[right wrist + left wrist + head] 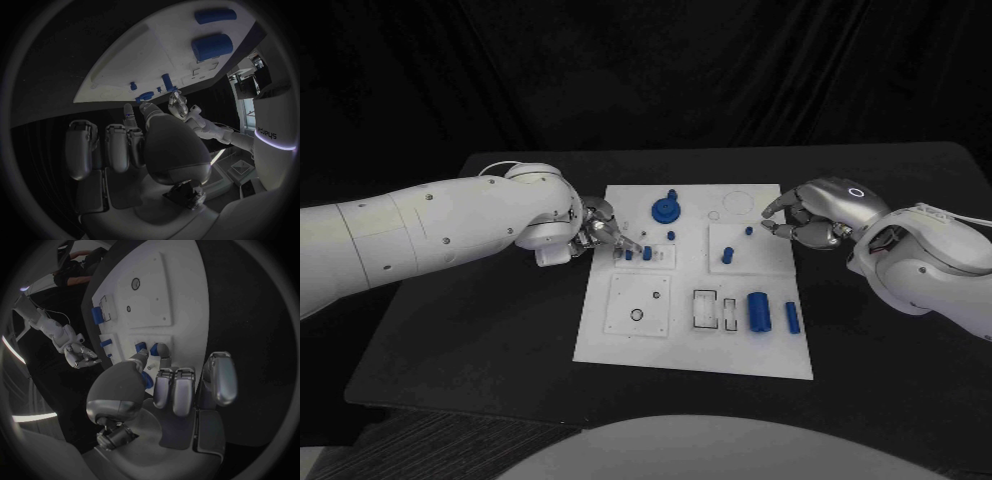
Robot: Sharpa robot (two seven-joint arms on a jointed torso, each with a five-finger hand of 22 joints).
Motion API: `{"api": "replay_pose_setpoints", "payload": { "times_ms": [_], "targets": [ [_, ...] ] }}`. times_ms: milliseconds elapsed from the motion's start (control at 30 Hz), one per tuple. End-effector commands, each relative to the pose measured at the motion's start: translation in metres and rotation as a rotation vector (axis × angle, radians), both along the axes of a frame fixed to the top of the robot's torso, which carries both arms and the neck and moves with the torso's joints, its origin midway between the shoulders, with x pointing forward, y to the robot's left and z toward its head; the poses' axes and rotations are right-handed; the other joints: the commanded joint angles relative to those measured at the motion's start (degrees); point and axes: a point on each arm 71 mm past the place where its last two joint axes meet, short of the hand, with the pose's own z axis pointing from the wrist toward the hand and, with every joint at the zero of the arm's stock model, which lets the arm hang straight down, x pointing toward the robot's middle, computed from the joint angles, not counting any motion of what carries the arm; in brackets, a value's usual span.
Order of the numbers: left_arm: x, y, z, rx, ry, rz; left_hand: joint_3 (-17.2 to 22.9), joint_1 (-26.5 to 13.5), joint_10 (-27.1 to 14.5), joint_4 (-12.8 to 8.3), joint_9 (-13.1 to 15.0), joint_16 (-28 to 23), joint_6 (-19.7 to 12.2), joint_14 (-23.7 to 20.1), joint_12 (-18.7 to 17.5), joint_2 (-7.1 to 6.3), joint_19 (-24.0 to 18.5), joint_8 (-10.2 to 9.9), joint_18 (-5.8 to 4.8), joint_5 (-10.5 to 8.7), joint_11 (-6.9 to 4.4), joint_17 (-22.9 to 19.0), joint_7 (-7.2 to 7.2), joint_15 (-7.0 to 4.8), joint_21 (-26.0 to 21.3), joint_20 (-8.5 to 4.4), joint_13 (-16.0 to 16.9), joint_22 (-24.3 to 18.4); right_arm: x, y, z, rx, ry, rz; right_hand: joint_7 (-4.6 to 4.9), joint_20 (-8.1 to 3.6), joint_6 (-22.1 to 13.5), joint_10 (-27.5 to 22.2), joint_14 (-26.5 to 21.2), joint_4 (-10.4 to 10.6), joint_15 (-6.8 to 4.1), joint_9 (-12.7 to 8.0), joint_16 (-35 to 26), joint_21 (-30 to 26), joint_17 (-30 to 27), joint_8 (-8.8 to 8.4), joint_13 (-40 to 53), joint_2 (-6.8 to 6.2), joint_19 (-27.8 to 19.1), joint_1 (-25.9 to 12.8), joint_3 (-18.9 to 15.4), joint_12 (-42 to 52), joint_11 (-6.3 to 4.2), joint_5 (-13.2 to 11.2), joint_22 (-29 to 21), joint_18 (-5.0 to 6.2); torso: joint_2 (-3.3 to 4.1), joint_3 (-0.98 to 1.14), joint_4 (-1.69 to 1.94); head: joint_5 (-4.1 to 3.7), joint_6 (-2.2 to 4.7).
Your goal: Assemble the parts on the task board
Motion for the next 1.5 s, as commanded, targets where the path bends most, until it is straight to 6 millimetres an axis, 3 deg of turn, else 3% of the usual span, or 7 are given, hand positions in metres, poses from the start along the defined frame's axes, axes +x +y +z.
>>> {"api": "replay_pose_setpoints", "payload": {
  "times_ms": [33, 433, 600, 900, 1067, 1233, 1500],
  "targets": [
    [0.000, 0.001, -0.001, -0.018, -0.008, 0.005, -2.3, -1.9, 5.6, 1.5, 1.0, 0.2, -0.7, 6.2, -0.3, -0.32, 0.1, 0.7, 0.72, -0.52, -0.35, 15.1, -0.09, -0.32, -0.1, 0.08, 14.8, 10.1, 0.000, -0.001, -0.001, -0.006, 0.006, -0.015, 0.02, 0.03, 0.5, 5.9, 4.2, 0.0, 0.19, -0.1, -0.3, -0.2, 4.5, -0.38, 15.1, -0.06, 2.8, 0.7, 0.3, 0.2, 0.33, 0.3, 12.8, 0.40, 0.00, -0.02, 0.02, -0.01, -0.01],
    [0.007, 0.013, 0.012, -0.153, -0.176, 0.062, -7.4, -4.4, 5.5, 6.1, 2.5, 0.2, -1.0, 6.2, -0.3, -0.73, 0.1, 1.6, 0.68, -0.61, -0.41, 15.1, -0.15, -0.41, 0.0, -0.06, 14.7, 10.1, 0.000, -0.003, -0.001, -0.007, 0.006, -0.019, 0.02, 0.03, 0.5, 5.9, 4.2, 0.0, 0.19, -0.1, -0.3, -0.2, 4.5, -0.38, 15.1, -0.06, 2.8, 0.7, 0.3, 0.2, 0.33, 0.3, 12.8, 0.40, 0.01, -0.01, 0.02, -0.08, -0.01],
    [0.017, 0.014, 0.038, -0.278, -0.420, 0.023, -12.3, -0.3, 4.9, 6.4, 7.7, 0.2, 0.5, 6.2, -1.0, -0.43, -0.7, 16.0, 0.87, -0.45, -0.22, 15.1, -0.07, -0.03, -0.6, 0.16, 14.3, 9.9, -0.002, -0.005, 0.001, 0.007, -0.012, -0.017, 0.04, 0.02, 0.6, 5.9, 4.2, -0.1, 0.15, -0.1, -0.3, -0.2, 4.5, -0.47, 15.1, -0.14, 2.8, 0.8, 0.5, 0.2, 0.35, 0.4, 12.8, 0.40, 0.02, -0.01, 0.03, 0.07, -0.01],
    [0.024, 0.000, 0.071, -0.341, -0.745, -0.369, -13.0, 18.4, -16.4, 4.8, 3.7, -6.7, -19.4, -6.4, -16.4, 2.38, -13.9, 9.6, 2.14, 0.25, 4.31, 7.7, 3.93, 4.91, -10.5, 3.31, 4.2, 7.1, -0.003, -0.004, 0.005, 0.032, -0.048, 0.003, 0.06, 0.00, 0.8, 5.9, 4.2, -0.3, 0.12, 0.0, -0.2, -0.1, 4.6, -0.50, 15.1, -0.23, 2.8, 1.0, 0.9, 0.2, 0.38, 1.1, 12.8, 0.38, 0.04, 0.02, 0.07, -0.11, -0.01],
    [0.023, -0.018, 0.065, -0.220, -0.834, -0.638, -8.4, 28.1, -44.4, 4.6, -20.1, -18.6, -17.4, -23.1, -48.8, 1.34, -17.0, -5.6, 2.86, 0.87, 3.73, -6.9, 3.00, 3.98, -11.8, 4.51, -19.8, 6.3, -0.003, -0.001, 0.006, 0.039, -0.059, 0.017, 0.13, -0.01, 1.3, 5.9, 4.2, -0.5, 0.12, 0.0, -0.1, 0.0, 4.7, -0.48, 15.1, -0.39, 2.9, 1.1, 1.3, 0.2, 0.43, 2.0, 12.8, 0.34, 0.02, -0.02, 0.05, 0.21, -0.01],
    [0.022, -0.034, 0.049, -0.096, -0.892, -0.825, -6.9, 28.8, -44.7, 4.2, -33.8, -18.3, -16.4, -15.6, -68.4, -1.28, -9.7, -14.8, 2.19, 0.49, 0.96, -9.2, -0.51, 0.62, -7.5, 4.35, -42.5, 7.8, -0.002, 0.000, 0.005, 0.038, -0.059, 0.026, 0.14, -0.02, 1.3, 5.9, 4.2, -0.5, 0.12, 0.0, -0.1, 0.0, 4.7, -0.50, 15.1, -0.44, 2.9, 1.1, 1.4, 0.2, 0.44, 2.1, 12.8, 0.35, 0.10, 0.03, -0.04, 0.09, -0.01],
    [0.022, -0.048, 0.031, -0.027, -0.879, -0.896, -7.3, 27.8, -48.0, -0.7, -46.7, -17.7, -14.2, -11.1, -76.7, -3.67, -4.4, -21.1, 2.05, 0.55, -0.30, -13.1, -1.20, 0.66, -6.3, 3.06, -54.6, 8.1, -0.002, 0.001, 0.005, 0.035, -0.055, 0.029, 0.17, -0.02, 1.4, 5.9, 4.2, -0.5, 0.11, 0.0, -0.1, 0.0, 4.7, -0.52, 15.1, -0.50, 2.9, 1.1, 1.4, 0.2, 0.45, 2.3, 12.9, 0.34, 0.28, -0.21, 0.02, -0.20, -0.01]
  ]
}}
